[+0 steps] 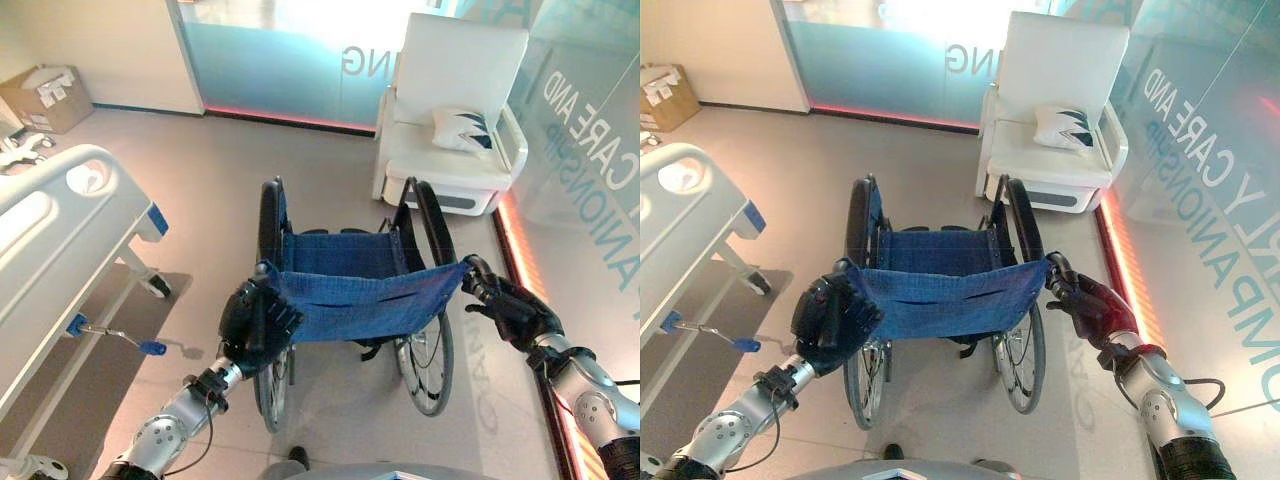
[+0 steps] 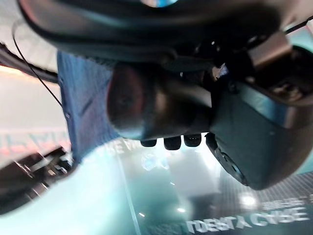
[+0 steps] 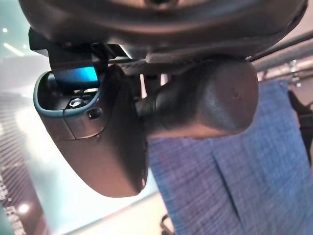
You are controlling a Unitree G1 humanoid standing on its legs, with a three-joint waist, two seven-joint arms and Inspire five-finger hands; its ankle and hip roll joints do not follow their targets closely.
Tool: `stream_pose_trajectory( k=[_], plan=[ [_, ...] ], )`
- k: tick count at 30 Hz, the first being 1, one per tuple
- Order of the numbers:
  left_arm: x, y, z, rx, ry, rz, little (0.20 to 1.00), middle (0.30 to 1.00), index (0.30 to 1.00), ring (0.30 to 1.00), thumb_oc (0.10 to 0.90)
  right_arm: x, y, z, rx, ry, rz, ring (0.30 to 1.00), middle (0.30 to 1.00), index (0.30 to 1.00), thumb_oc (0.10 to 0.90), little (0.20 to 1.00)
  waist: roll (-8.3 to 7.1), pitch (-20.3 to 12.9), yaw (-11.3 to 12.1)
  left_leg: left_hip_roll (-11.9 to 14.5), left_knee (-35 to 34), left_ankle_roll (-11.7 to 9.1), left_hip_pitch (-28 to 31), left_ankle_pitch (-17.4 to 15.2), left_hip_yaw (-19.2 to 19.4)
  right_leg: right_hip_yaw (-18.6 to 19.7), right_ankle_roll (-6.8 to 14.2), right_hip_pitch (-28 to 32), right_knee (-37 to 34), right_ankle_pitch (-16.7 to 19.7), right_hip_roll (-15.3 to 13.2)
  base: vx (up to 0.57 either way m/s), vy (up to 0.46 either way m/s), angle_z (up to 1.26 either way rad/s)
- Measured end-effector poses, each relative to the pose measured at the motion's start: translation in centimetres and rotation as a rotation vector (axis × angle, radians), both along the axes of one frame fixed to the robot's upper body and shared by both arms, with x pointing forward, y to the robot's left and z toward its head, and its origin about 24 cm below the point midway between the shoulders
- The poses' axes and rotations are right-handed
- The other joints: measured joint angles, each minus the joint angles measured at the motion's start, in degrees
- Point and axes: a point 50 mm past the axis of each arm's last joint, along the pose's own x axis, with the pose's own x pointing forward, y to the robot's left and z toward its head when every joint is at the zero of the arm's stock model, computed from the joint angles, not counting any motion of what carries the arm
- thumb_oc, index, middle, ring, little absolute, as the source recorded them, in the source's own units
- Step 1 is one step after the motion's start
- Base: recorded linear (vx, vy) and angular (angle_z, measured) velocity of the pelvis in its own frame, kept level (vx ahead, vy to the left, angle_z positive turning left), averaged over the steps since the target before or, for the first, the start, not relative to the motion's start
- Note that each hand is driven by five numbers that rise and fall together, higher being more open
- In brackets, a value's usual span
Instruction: Push the wheelchair next to the bed
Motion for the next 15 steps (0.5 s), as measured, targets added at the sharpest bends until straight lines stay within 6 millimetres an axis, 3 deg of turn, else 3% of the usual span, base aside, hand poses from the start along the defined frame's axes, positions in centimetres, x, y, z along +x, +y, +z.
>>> stream_pose_trajectory(
  k=[15],
  plan=[
    [-0.31, -0.43, -0.61, 0.038, -0.007, 0.061, 0.3, 0.3, 0.3, 0.3, 0.4, 0.07, 0.31, -0.4, -0.025, 0.015, 0.008, 0.3, 0.3, 0.3, 0.4, 0.3, -0.23, -0.1, 0.3, -0.4, 0.0, 0.2, 1.1, -0.5, 0.0, 1.0, 0.1, 0.5, 0.5, 0.1, -0.1, 0.05, 0.061, -0.03]
  ],
)
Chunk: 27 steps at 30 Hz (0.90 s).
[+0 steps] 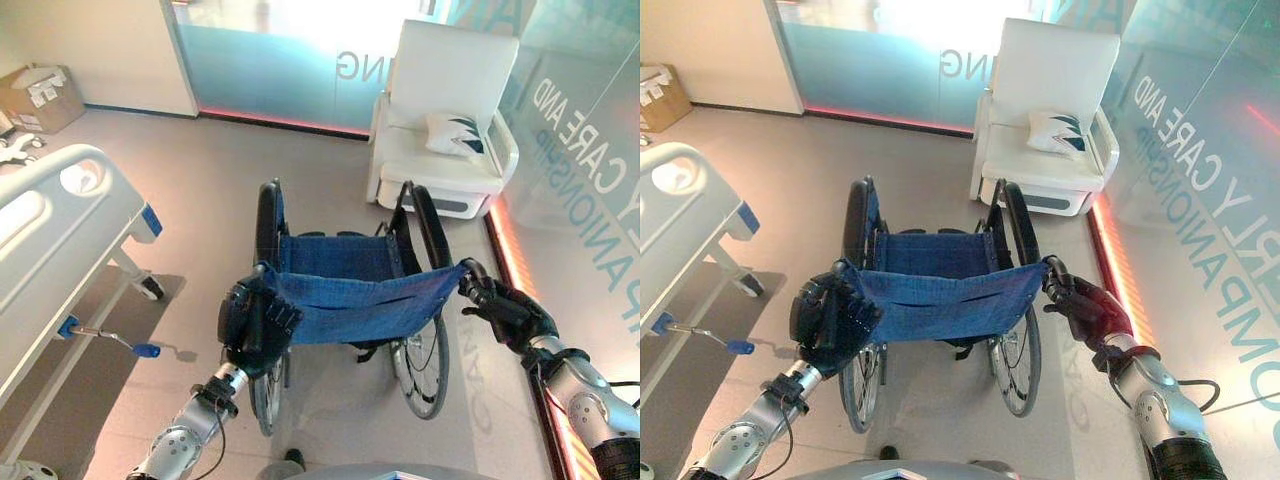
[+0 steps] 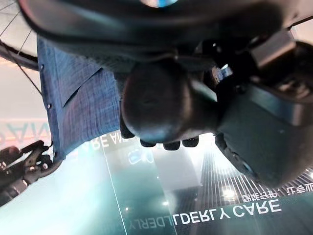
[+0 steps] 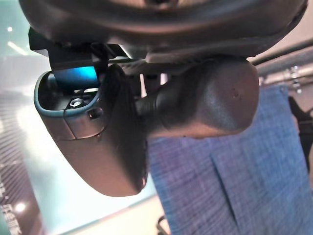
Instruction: Push the wheelchair next to the bed
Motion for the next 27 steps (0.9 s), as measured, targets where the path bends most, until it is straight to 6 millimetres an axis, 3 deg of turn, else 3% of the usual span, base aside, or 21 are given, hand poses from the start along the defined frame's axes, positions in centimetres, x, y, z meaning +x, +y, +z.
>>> stream_pose_trajectory(
  k=[9, 14, 17, 19, 20, 22, 23, 24, 25, 27],
  plan=[
    [0.5, -0.4, 0.0, 0.06, -0.001, 0.015, 0.3, 0.3, 0.3, 0.3, 0.4, 1.2, -0.3, 0.8, -0.023, -0.011, 0.005, 0.3, 0.3, 0.3, 0.4, 0.3, 1.02, 2.0, 0.7, -0.7, 0.7, 0.8, 1.0, -0.5, -0.3, 0.7, 0.6, -1.6, 5.1, -1.6, -1.2, 0.08, 0.104, -0.07],
    [2.6, -1.1, 1.0, 0.125, -0.023, -0.001, 0.3, 0.3, 0.3, 0.3, 0.4, 2.8, -1.2, 2.1, -0.051, -0.048, -0.006, 0.3, 0.3, 0.3, 0.4, 0.3, 2.11, 6.2, 0.3, -1.7, 4.9, 3.5, -1.0, -2.3, -5.2, 0.3, 0.6, -8.4, 21.8, -4.6, -3.2, 0.13, 0.121, 0.04],
    [2.9, -1.2, 1.1, 0.154, -0.014, -0.01, 0.3, 0.3, 0.3, 0.3, 0.4, 2.8, -1.4, 2.0, -0.054, -0.042, -0.013, 0.3, 0.3, 0.3, 0.4, 0.3, 2.28, 6.4, -0.5, -1.7, 4.6, 3.5, -0.5, -2.4, -6.4, 0.3, -0.3, -12.2, 28.7, -5.1, -3.8, 0.27, -0.006, 0.16],
    [2.9, -1.0, 1.3, 0.159, -0.021, -0.006, 0.3, 0.3, 0.3, 0.3, 0.4, 2.8, -1.3, 2.1, -0.048, -0.049, -0.01, 0.3, 0.3, 0.3, 0.4, 0.3, 2.21, 6.4, -0.4, -1.6, 5.5, 3.5, -1.7, -2.3, -6.6, 0.5, -1.1, -12.5, 26.1, -5.9, -2.9, 0.25, -0.07, 0.01],
    [3.1, -0.9, 1.5, 0.162, -0.03, -0.004, 0.3, 0.3, 0.3, 0.3, 0.4, 2.9, -1.2, 2.3, -0.04, -0.057, -0.009, 0.3, 0.3, 0.3, 0.4, 0.3, 1.29, 5.8, -0.5, -2.1, 6.2, 3.5, -3.0, -2.3, -6.9, 0.9, -1.0, -11.6, 22.0, -6.0, -2.7, 0.38, -0.133, 0.24],
    [3.6, -1.2, 1.5, 0.153, -0.029, -0.003, 0.3, 0.3, 0.3, 0.3, 0.4, 3.1, -1.4, 2.4, -0.042, -0.061, -0.018, 0.3, 0.3, 0.3, 0.4, 0.3, -0.28, 5.9, -1.2, -4.7, 10.7, 3.3, -4.2, -3.6, -7.5, -0.5, 0.0, -10.1, 19.2, -6.6, -4.4, 0.48, -0.18, 0.5],
    [3.6, -1.7, 1.2, 0.143, -0.013, -0.013, 0.3, 0.3, 0.3, 0.3, 0.4, 2.9, -1.9, 2.5, -0.061, -0.039, -0.021, 0.3, 0.3, 0.3, 0.4, 0.3, -0.97, 6.4, -2.5, -6.9, 18.9, 5.9, -3.8, -8.0, -5.8, -0.9, 1.0, -9.9, 24.7, -8.4, -6.5, 0.38, -0.164, 0.52],
    [3.5, -2.2, 1.1, 0.125, -0.013, -0.022, 0.3, 0.3, 0.3, 0.3, 0.4, 2.9, -2.6, 3.2, -0.094, -0.043, -0.017, 0.3, 0.3, 0.3, 0.4, 0.3, 1.43, 6.5, -2.8, -6.5, 17.4, 7.3, -1.6, -11.8, -8.3, -0.6, 2.6, -13.2, 32.5, -9.7, -6.3, 0.34, -0.161, 0.37],
    [3.4, -2.5, 1.0, 0.115, -0.011, -0.021, 0.3, 0.3, 0.3, 0.3, 0.4, 2.9, -2.5, 3.1, -0.091, -0.042, -0.018, 0.3, 0.3, 0.3, 0.4, 0.3, 1.04, 6.9, -2.8, -7.3, 16.3, 7.1, -0.7, -11.9, -9.9, 3.2, 4.1, -18.5, 37.2, -11.2, -5.8, 0.34, -0.202, 0.21],
    [3.5, -2.3, 1.3, 0.123, -0.027, -0.026, 0.3, 0.3, 0.3, 0.3, 0.4, 3.0, -2.6, 3.3, -0.092, -0.046, -0.015, 0.3, 0.3, 0.3, 0.4, 0.3, 1.08, 6.7, -3.5, -7.1, 16.2, 7.4, -2.0, -11.7, -11.6, 4.6, 4.5, -23.4, 31.5, -10.0, -3.6, 0.26, -0.191, 0.35]
  ],
)
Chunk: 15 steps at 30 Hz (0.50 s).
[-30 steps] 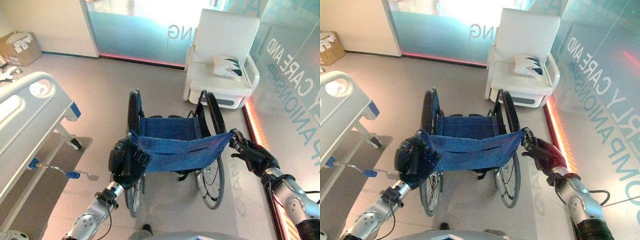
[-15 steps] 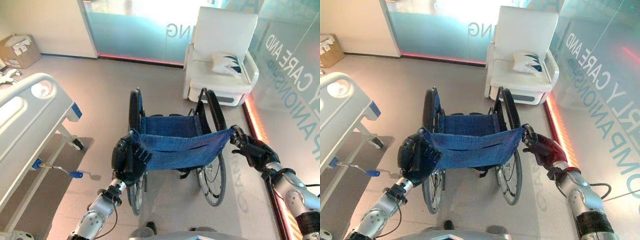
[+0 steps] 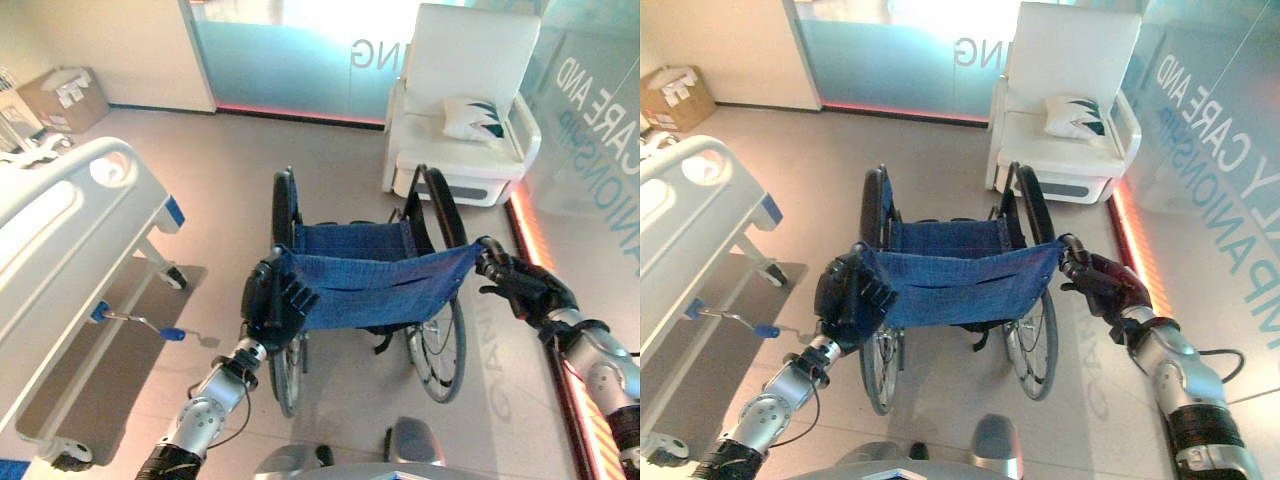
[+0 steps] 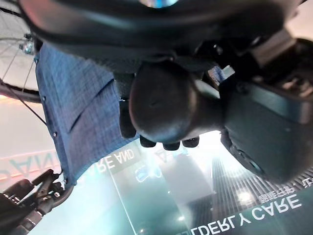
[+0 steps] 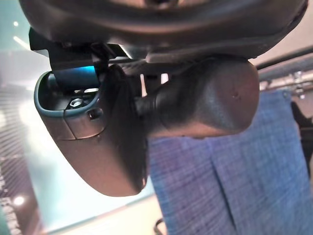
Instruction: Push the wheelchair next to the bed
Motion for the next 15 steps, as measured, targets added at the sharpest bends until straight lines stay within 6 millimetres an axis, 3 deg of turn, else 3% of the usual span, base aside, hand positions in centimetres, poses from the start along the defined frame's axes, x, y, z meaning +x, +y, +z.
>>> stream_pose_trajectory(
  k=[2, 4, 6, 7, 8, 9, 10, 11, 12, 13, 15],
  plan=[
    [0.0, 0.2, 0.0, 0.001, 0.002, 0.001, 0.3, 0.3, 0.3, 0.3, 0.4, -0.4, 0.3, -0.6, 0.025, 0.001, -0.007, 0.3, 0.3, 0.3, 0.4, 0.3, -1.37, -0.9, -1.8, 0.3, 0.8, -0.8, -0.8, -0.5, 0.6, 0.1, -1.5, -2.5, -5.1, 2.3, 0.7, 0.35, -0.271, 0.62],
    [-0.1, 0.2, -0.1, 0.002, 0.009, -0.001, 0.3, 0.3, 0.3, 0.3, 0.4, -0.5, 0.3, -0.7, 0.025, 0.01, -0.008, 0.3, 0.3, 0.3, 0.4, 0.3, -1.39, -2.0, -2.6, 1.1, 0.9, -1.8, -0.8, -1.2, 0.7, 0.1, -3.4, -2.2, -4.5, 3.3, 1.7, 0.33, -0.276, 0.51],
    [-0.1, 0.2, -0.1, 0.001, 0.007, 0.002, 0.3, 0.3, 0.3, 0.3, 0.4, -0.4, 0.3, -0.5, 0.022, 0.003, -0.007, 0.3, 0.3, 0.3, 0.4, 0.3, -0.35, -3.0, -2.9, 3.2, 1.1, -3.2, -1.2, -2.0, 0.9, -0.2, -5.6, -0.8, -4.1, 3.9, 4.0, 0.3, -0.295, 0.24],
    [-0.3, 0.3, -0.3, 0.013, 0.016, 0.009, 0.3, 0.3, 0.3, 0.3, 0.4, -0.3, 0.4, -0.5, 0.017, 0.006, -0.002, 0.3, 0.3, 0.3, 0.4, 0.3, 0.69, -3.3, -2.9, 5.0, 1.7, -5.2, -0.7, -2.3, 1.5, -1.3, -7.5, 2.4, -6.7, 4.4, 5.9, 0.28, -0.324, 0.03],
    [-0.4, 0.5, -0.4, 0.02, 0.014, 0.015, 0.3, 0.3, 0.3, 0.3, 0.4, -0.1, 0.6, -0.5, 0.019, 0.005, 0.004, 0.3, 0.3, 0.3, 0.4, 0.3, 0.87, -3.6, -2.2, 6.0, 5.2, -6.6, -1.5, -4.1, 1.4, -2.1, -11.7, 5.9, -9.6, 6.0, 7.7, 0.29, -0.334, 0.06],
    [-0.1, 0.6, -0.1, 0.032, 0.01, 0.018, 0.3, 0.3, 0.3, 0.3, 0.4, 0.1, 0.8, -0.6, 0.027, 0.002, 0.001, 0.3, 0.3, 0.3, 0.4, 0.3, 0.4, -3.6, -1.6, 6.2, 15.8, -9.2, -6.3, -5.3, 1.8, -3.2, -14.5, 6.4, -9.1, 4.4, 8.4, 0.3, -0.316, 0.05],
    [0.2, 0.6, -0.3, 0.036, 0.023, 0.025, 0.3, 0.3, 0.3, 0.3, 0.4, 0.2, 1.0, -1.0, 0.032, 0.02, -0.007, 0.3, 0.3, 0.3, 0.4, 0.3, -0.46, -3.8, -0.6, 7.4, 30.3, -13.0, -14.2, -0.7, 2.1, -2.8, -14.9, 6.8, -9.4, 4.0, 8.1, 0.25, -0.214, 0.0],
    [0.1, 0.6, -0.5, 0.042, 0.031, 0.026, 0.3, 0.3, 0.3, 0.3, 0.4, 0.1, 1.1, -1.2, 0.03, 0.026, -0.007, 0.3, 0.3, 0.3, 0.4, 0.3, -0.75, -4.1, 0.5, 7.6, 32.5, -14.6, -15.3, 1.9, 2.1, -2.6, -14.9, 7.4, -9.6, 3.7, 8.3, 0.22, -0.177, -0.03],
    [0.0, 0.6, -0.6, 0.045, 0.031, 0.024, 0.3, 0.3, 0.3, 0.3, 0.4, 0.2, 1.0, -1.0, 0.023, 0.015, -0.008, 0.3, 0.3, 0.3, 0.4, 0.3, -0.39, -4.0, 1.2, 8.4, 37.7, -14.6, -18.2, 5.7, 2.4, -3.0, -14.7, 8.6, -10.6, 3.2, 8.5, 0.27, -0.101, 0.0],
    [-0.1, 0.5, -0.7, 0.041, 0.032, 0.024, 0.3, 0.3, 0.3, 0.3, 0.4, 0.2, 0.9, -0.9, 0.02, 0.012, -0.008, 0.3, 0.3, 0.3, 0.4, 0.3, -0.29, -3.9, 1.2, 9.0, 39.5, -13.4, -19.3, 6.2, 3.1, -3.4, -15.3, 9.3, -11.0, 3.7, 8.6, 0.33, -0.083, 0.11],
    [-0.5, 0.5, -1.0, 0.045, 0.036, 0.028, 0.3, 0.3, 0.3, 0.3, 0.4, 0.2, 1.0, -1.0, 0.009, 0.022, -0.003, 0.3, 0.3, 0.3, 0.4, 0.3, -0.77, -4.0, 3.0, 9.6, 34.6, -10.0, -19.0, 3.8, 5.6, -3.2, -16.2, 10.8, -11.3, 1.6, 9.0, 0.36, -0.035, 0.02]
  ],
)
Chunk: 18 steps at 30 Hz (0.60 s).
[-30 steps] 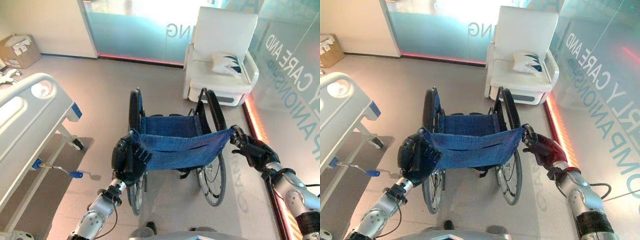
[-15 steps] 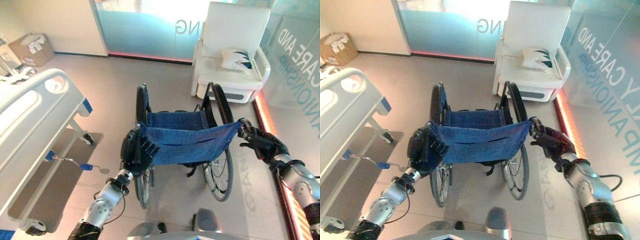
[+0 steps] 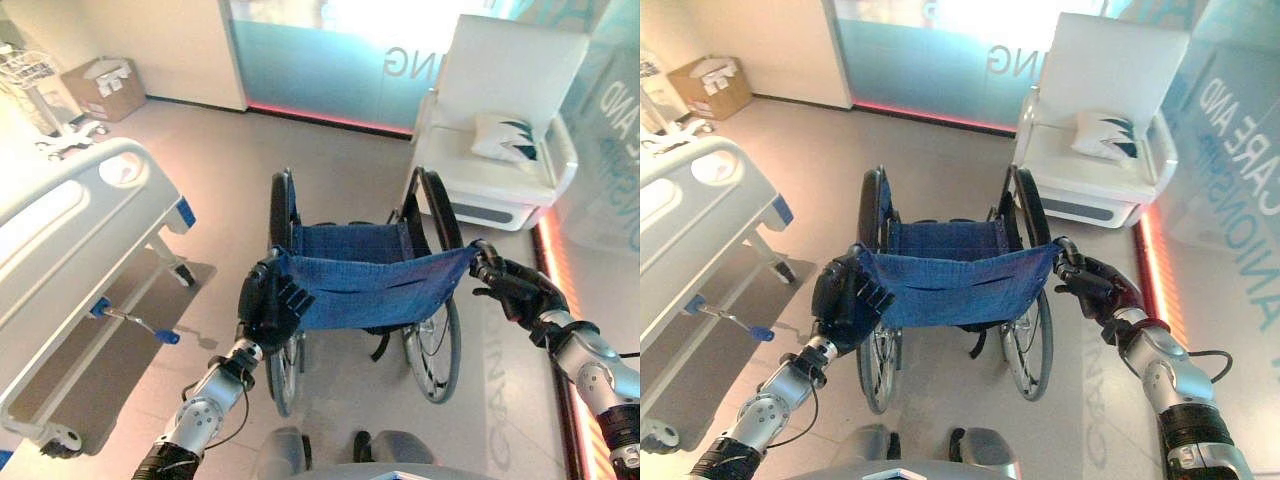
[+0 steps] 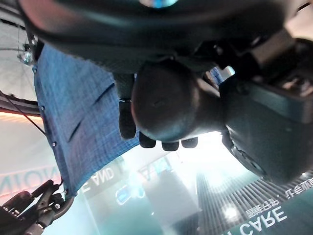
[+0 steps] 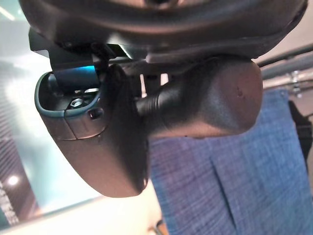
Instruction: Push the wheelchair next to the bed
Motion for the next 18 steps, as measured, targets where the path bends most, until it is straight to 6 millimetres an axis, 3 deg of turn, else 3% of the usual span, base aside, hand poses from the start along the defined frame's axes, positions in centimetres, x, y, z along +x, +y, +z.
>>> stream_pose_trajectory(
  k=[3, 4, 5, 6, 8, 9, 12, 13, 15, 16, 17, 18],
  plan=[
    [-0.2, -0.1, 0.1, -0.005, -0.007, -0.001, 0.3, 0.3, 0.3, 0.3, 0.4, 0.2, 0.0, 0.2, -0.009, -0.007, 0.0, 0.3, 0.3, 0.3, 0.4, 0.3, 0.48, 0.3, 1.2, 0.8, -14.3, 0.1, 1.9, -0.3, 4.2, -0.2, -0.4, 2.8, -1.8, -0.8, 1.6, 0.56, 0.072, 0.11],
    [-0.1, -0.1, 0.1, -0.004, -0.01, 0.0, 0.3, 0.3, 0.3, 0.3, 0.4, 0.2, 0.0, 0.1, -0.013, -0.003, -0.008, 0.3, 0.3, 0.3, 0.4, 0.3, 0.43, 0.5, 1.3, 0.3, -23.9, -0.1, 2.8, -0.2, 5.7, 0.7, -0.2, 4.8, -3.8, -0.7, 2.6, 0.46, 0.071, 0.21],
    [-0.1, -0.1, 0.1, -0.001, -0.011, -0.003, 0.3, 0.3, 0.3, 0.3, 0.4, 0.2, -0.1, 0.2, -0.017, -0.003, -0.011, 0.3, 0.3, 0.3, 0.4, 0.3, 0.78, 0.6, 1.4, -0.3, -28.5, -0.2, 2.5, 0.1, 6.1, 1.2, -0.6, 6.0, -4.7, -0.4, 3.2, 0.65, 0.09, 0.11],
    [-0.1, -0.2, 0.1, -0.004, -0.013, -0.005, 0.3, 0.3, 0.3, 0.3, 0.4, 0.2, -0.3, 0.4, -0.029, -0.008, -0.012, 0.3, 0.3, 0.3, 0.4, 0.3, 1.71, 1.2, 1.8, -0.6, -36.7, -2.1, 2.6, 1.3, 6.3, 2.9, 0.0, 8.5, -7.4, -0.4, 4.7, 0.43, 0.04, -0.09],
    [-0.1, -0.6, 0.1, -0.021, -0.014, -0.006, 0.3, 0.3, 0.3, 0.3, 0.4, 0.2, -0.7, 0.6, -0.044, -0.006, -0.011, 0.3, 0.3, 0.3, 0.4, 0.3, 3.56, 2.0, 3.7, -0.3, -44.2, -3.1, 2.0, 2.5, 6.0, 3.9, -0.9, 12.6, -9.9, -0.7, 6.7, 0.42, 0.034, -0.37],
    [-0.2, -0.6, 0.0, -0.022, -0.008, -0.003, 0.3, 0.3, 0.3, 0.3, 0.4, 0.1, -0.6, 0.4, -0.04, 0.002, -0.01, 0.3, 0.3, 0.3, 0.4, 0.3, 4.0, 1.7, 4.2, 0.0, -41.6, -2.5, 1.2, 3.2, 5.9, 4.1, -1.8, 14.0, -9.8, -1.7, 7.2, 0.46, 0.058, -0.39],
    [-0.2, -0.6, 0.4, -0.026, -0.016, -0.005, 0.3, 0.3, 0.3, 0.3, 0.4, 0.0, -0.5, 0.3, -0.036, 0.005, -0.011, 0.3, 0.3, 0.3, 0.4, 0.3, 4.08, 0.4, 6.4, -1.0, -39.8, -2.3, 1.4, 3.0, 5.5, 6.6, -1.2, 14.9, -7.5, -5.1, 7.3, 0.35, 0.077, -0.44],
    [-0.1, -0.5, 0.6, -0.029, -0.023, -0.002, 0.3, 0.3, 0.3, 0.3, 0.4, 0.1, -0.5, 0.4, -0.033, 0.001, -0.008, 0.3, 0.3, 0.3, 0.4, 0.3, 3.81, -0.5, 7.1, -1.7, -39.9, -1.4, 2.5, 3.5, 5.4, 7.0, -0.6, 15.6, -7.1, -6.7, 7.1, 0.44, 0.127, -0.45],
    [0.0, -0.4, 0.8, -0.032, -0.026, 0.012, 0.3, 0.3, 0.3, 0.3, 0.4, 0.1, -0.1, 0.0, -0.014, 0.012, -0.008, 0.3, 0.3, 0.3, 0.4, 0.3, 1.44, -1.7, 7.8, -4.5, -40.7, 3.5, 4.5, 6.7, 4.5, 6.6, 1.3, 15.9, -4.5, -10.0, 4.5, 0.29, 0.125, -0.33],
    [0.0, -0.4, 0.8, -0.035, -0.025, 0.017, 0.3, 0.3, 0.3, 0.3, 0.4, 0.2, -0.1, 0.0, -0.012, 0.012, -0.006, 0.3, 0.3, 0.3, 0.4, 0.3, 1.32, -1.8, 8.1, -4.9, -41.3, 5.6, 5.3, 8.1, 5.0, 5.2, 2.4, 15.9, -2.6, -11.0, 3.7, 0.36, 0.206, -0.46],
    [0.1, -0.3, 0.8, -0.036, -0.027, 0.022, 0.3, 0.3, 0.3, 0.3, 0.4, 0.4, 0.1, 0.1, -0.014, 0.009, -0.002, 0.3, 0.3, 0.3, 0.4, 0.3, 1.59, -2.0, 8.6, -5.7, -40.9, 9.1, 6.5, 10.3, 5.2, 2.0, 4.9, 15.3, 2.4, -12.2, 3.0, 0.44, 0.249, -0.4],
    [0.1, -0.3, 0.8, -0.04, -0.023, 0.032, 0.3, 0.3, 0.3, 0.3, 0.4, 0.5, 0.4, -0.1, -0.018, 0.014, 0.004, 0.3, 0.3, 0.3, 0.4, 0.3, 1.28, -2.0, 8.5, -6.7, -40.7, 10.4, 7.4, 10.3, 4.1, -1.9, 6.6, 10.6, 15.5, -12.4, 0.4, 0.35, 0.193, -0.14]
  ],
)
